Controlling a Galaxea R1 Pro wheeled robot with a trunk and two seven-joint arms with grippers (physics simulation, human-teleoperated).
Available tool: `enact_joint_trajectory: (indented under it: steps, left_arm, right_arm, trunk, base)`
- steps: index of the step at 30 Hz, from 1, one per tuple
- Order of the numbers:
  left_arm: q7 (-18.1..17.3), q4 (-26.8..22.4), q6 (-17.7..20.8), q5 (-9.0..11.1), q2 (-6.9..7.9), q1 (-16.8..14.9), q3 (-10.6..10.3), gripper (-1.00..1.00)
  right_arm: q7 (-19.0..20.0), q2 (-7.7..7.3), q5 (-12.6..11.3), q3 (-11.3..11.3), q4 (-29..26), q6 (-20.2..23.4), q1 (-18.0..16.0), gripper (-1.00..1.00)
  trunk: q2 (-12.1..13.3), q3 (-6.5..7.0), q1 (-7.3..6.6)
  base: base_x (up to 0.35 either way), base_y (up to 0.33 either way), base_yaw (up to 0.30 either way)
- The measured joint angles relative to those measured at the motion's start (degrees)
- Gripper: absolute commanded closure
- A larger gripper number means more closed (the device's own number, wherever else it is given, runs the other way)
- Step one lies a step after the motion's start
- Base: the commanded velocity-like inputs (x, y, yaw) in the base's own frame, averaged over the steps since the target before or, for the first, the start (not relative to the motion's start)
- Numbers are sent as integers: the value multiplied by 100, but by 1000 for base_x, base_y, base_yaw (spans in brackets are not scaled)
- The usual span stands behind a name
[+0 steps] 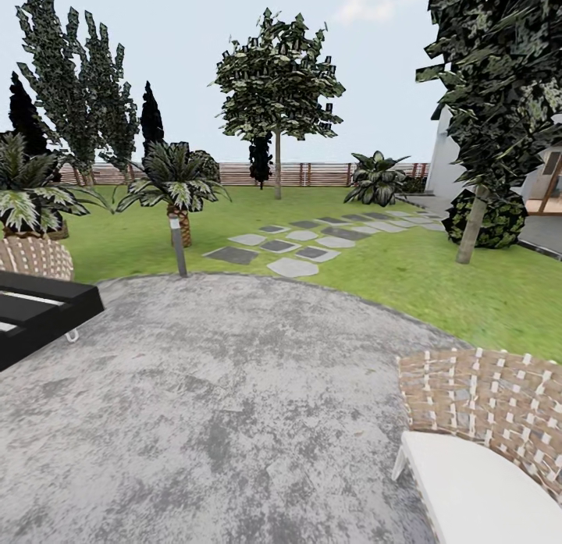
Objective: Take the three Easter eggs out of the wicker basket on the lawn in the garden, then place them on the lawn next to a single tree (choose any tree) so that all three eggs are next to the same tree and none are left in the basket.
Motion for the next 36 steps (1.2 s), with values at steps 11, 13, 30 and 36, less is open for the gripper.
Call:
enact_joint_trajectory:
  steps: [11, 13, 30, 36]
  left_arm:
    - [1, 0, 0, 0, -1, 3, 0, -100]
    - [1, 0, 0, 0, -2, 2, 0, -100]
    - [0, 0, 0, 0, -1, 2, 0, -100]
    - [0, 0, 0, 0, -2, 1, 0, -100]
  right_arm:
    - [0, 0, 0, 0, 0, 2, 0, -100]
    - [0, 0, 0, 0, 0, 2, 0, -100]
    - [0, 0, 0, -2, 0, -1, 0, -100]
    - [0, -3, 0, -6, 0, -1, 0, -100]
  trunk:
    - [0, 0, 3]
    - [0, 0, 3]
    - [0, 0, 1]
    - [0, 0, 0]
  base:
    - [29, 0, 0]
    - [4, 0, 0]
    - [81, 0, 0]
    - [164, 0, 0]
